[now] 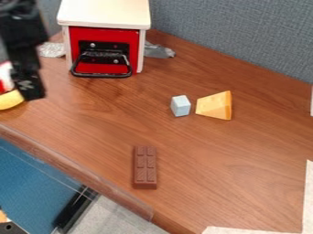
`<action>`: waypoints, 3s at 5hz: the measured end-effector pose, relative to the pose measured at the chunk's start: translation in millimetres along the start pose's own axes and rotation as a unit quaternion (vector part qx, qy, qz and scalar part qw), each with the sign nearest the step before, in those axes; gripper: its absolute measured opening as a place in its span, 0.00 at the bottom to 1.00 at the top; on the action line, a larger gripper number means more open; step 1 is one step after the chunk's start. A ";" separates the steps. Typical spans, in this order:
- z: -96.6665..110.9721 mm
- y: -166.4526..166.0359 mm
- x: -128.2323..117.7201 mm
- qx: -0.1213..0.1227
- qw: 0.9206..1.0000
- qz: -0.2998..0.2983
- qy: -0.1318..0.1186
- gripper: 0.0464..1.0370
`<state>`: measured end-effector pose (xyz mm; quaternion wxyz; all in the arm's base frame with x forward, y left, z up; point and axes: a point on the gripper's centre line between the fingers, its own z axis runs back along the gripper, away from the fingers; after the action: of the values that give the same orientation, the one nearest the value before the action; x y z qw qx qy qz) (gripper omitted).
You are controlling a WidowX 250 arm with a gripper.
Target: Open the drawer
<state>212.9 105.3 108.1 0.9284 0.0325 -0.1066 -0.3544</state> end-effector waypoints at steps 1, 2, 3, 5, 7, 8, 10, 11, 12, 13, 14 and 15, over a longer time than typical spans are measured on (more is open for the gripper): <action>-15.1 2.3 21.2 -0.006 1.000 -0.010 -0.002 0.96; -25.3 14.3 41.6 -0.003 1.000 -0.024 -0.008 0.96; -32.0 26.1 62.9 -0.001 0.999 -0.038 -0.013 0.96; -50.6 41.6 86.4 -0.007 0.998 -0.058 -0.015 0.96; -61.3 56.4 92.6 0.012 0.998 -0.065 -0.019 0.96; -70.4 57.2 91.7 0.010 0.998 -0.063 -0.017 0.96; -83.3 62.3 90.6 0.019 0.998 -0.060 -0.016 0.96; -90.0 62.6 88.4 0.018 0.998 -0.062 -0.008 0.96; -98.1 63.1 81.1 0.009 0.999 -0.051 0.000 0.92; -100.4 64.7 78.2 0.011 0.999 -0.044 0.004 0.63; -101.9 63.9 77.5 0.013 0.999 -0.043 0.003 0.31; -104.6 57.9 74.6 0.003 0.999 -0.038 0.003 0.13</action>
<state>327.9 97.3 27.0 0.9144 0.0406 -0.1031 -0.3893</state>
